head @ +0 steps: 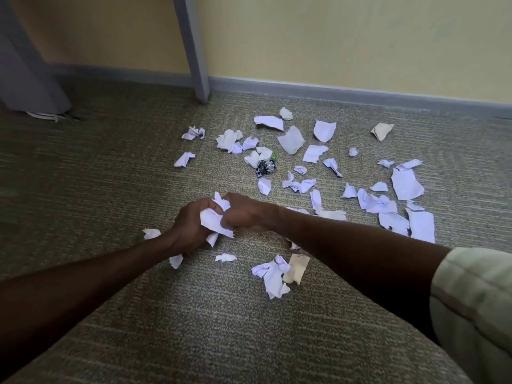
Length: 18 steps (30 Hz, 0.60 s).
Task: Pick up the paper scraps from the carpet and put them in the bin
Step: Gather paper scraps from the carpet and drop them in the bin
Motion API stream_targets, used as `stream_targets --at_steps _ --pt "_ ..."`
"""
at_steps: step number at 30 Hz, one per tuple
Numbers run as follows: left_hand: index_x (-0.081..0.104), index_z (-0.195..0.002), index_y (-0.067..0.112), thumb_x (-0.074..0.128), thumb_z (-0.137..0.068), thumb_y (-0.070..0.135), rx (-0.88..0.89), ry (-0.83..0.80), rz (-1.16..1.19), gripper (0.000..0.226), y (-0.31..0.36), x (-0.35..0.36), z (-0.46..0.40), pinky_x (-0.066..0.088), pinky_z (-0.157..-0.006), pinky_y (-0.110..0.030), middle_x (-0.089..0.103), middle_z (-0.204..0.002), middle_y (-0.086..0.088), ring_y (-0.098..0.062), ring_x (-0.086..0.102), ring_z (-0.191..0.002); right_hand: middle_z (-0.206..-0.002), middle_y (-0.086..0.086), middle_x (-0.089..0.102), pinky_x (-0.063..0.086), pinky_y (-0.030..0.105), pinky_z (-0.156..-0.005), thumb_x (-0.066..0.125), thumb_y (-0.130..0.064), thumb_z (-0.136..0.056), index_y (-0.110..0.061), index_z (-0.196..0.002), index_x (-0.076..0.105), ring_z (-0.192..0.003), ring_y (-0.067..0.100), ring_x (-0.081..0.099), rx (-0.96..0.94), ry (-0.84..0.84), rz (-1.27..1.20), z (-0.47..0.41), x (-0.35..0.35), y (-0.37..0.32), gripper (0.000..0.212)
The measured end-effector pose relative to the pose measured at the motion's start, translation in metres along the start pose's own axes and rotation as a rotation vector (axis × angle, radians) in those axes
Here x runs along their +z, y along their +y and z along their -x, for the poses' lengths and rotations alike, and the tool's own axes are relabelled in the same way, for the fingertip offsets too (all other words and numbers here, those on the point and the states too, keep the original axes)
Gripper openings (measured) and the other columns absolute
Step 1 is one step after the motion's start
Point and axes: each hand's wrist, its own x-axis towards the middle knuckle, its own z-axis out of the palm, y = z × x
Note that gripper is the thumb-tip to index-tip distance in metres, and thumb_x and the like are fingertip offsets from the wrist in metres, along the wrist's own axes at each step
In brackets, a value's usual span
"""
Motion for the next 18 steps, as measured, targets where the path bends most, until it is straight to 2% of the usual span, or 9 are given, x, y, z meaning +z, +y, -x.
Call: stream_targets --at_steps 2,5,6,7,9,12,14,16,18 --pt "0.068 -0.079 0.025 0.074 -0.076 0.009 0.038 0.014 0.014 0.017 0.015 -0.002 0.001 0.045 -0.062 -0.019 0.067 -0.078 0.01 -0.002 0.059 -0.07 -0.079 0.018 0.057 0.04 0.032 -0.061 0.059 0.002 -0.047 0.011 -0.086 0.06 -0.078 0.029 0.055 0.042 -0.041 -0.191 0.006 -0.005 -0.008 0.04" --pt "0.061 -0.073 0.03 0.073 -0.073 0.011 0.091 -0.029 0.095 0.022 0.033 -0.003 0.0 0.046 -0.063 -0.022 0.063 -0.071 0.01 0.006 0.058 -0.064 -0.091 0.022 0.064 0.052 0.037 -0.077 0.063 -0.004 -0.071 0.009 -0.103 0.058 -0.082 0.031 0.064 0.019 -0.122 -0.455 0.022 -0.015 -0.019 0.035" --pt "0.062 -0.074 0.029 0.073 -0.071 0.013 0.104 -0.036 0.119 0.019 0.041 -0.003 0.001 0.047 -0.065 -0.024 0.065 -0.072 0.008 0.0 0.061 -0.068 -0.093 0.021 0.065 0.054 0.038 -0.077 0.064 -0.01 -0.078 0.008 -0.107 0.057 -0.082 0.03 0.065 0.012 -0.115 -0.506 0.025 -0.018 -0.021 0.036" --pt "0.064 -0.076 0.025 0.073 -0.07 0.016 0.092 -0.033 0.164 0.015 0.051 -0.002 0.002 0.049 -0.065 -0.03 0.067 -0.072 0.004 -0.01 0.064 -0.072 -0.096 0.022 0.066 0.055 0.04 -0.077 0.071 -0.019 -0.078 0.01 -0.113 0.055 -0.084 0.032 0.067 0.009 -0.081 -0.537 0.028 -0.02 -0.023 0.048" --pt "0.066 -0.081 0.019 0.077 -0.064 0.024 0.082 -0.027 0.24 0.021 0.072 -0.003 0.004 0.056 -0.066 -0.04 0.071 -0.075 -0.003 -0.023 0.068 -0.075 -0.106 0.025 0.066 0.057 0.046 -0.079 0.082 -0.037 -0.07 0.008 -0.12 0.053 -0.092 0.035 0.07 -0.007 0.034 -0.513 0.036 -0.025 -0.025 0.073" --pt "0.064 -0.089 0.008 0.072 -0.068 0.028 0.142 -0.078 0.235 0.031 0.102 -0.006 0.004 0.057 -0.07 -0.053 0.071 -0.083 -0.018 -0.035 0.07 -0.081 -0.097 0.018 0.068 0.054 0.046 -0.08 0.077 -0.041 -0.079 -0.008 -0.1 0.064 -0.09 0.03 0.067 -0.1 0.152 -0.5 0.056 -0.036 -0.031 0.041" --pt "0.06 -0.091 0.006 0.069 -0.082 0.011 0.2 -0.08 0.275 0.013 0.126 -0.006 0.005 0.058 -0.063 -0.041 0.069 -0.083 -0.018 -0.026 0.071 -0.076 -0.099 0.018 0.069 0.056 0.046 -0.082 0.073 -0.039 -0.085 -0.011 -0.102 0.064 -0.089 0.027 0.067 -0.145 0.196 -0.548 0.072 -0.047 -0.038 0.034" --pt "0.057 -0.087 0.01 0.061 -0.09 -0.004 0.26 -0.096 0.275 0.015 0.152 -0.007 0.009 0.052 -0.047 -0.027 0.064 -0.074 -0.01 -0.014 0.066 -0.059 -0.099 0.018 0.068 0.061 0.038 -0.066 0.07 -0.036 -0.088 -0.008 -0.108 0.062 -0.083 0.026 0.068 -0.177 0.236 -0.604 0.084 -0.062 -0.044 0.036" --pt "0.057 -0.094 0.0 0.064 -0.086 -0.009 0.322 -0.167 0.262 0.014 0.174 -0.009 0.011 0.05 -0.045 -0.026 0.063 -0.077 -0.018 -0.019 0.065 -0.061 -0.102 0.019 0.067 0.059 0.033 -0.057 0.071 -0.032 -0.088 0.001 -0.118 0.057 -0.081 0.027 0.069 -0.191 0.25 -0.688 0.098 -0.078 -0.051 0.047"
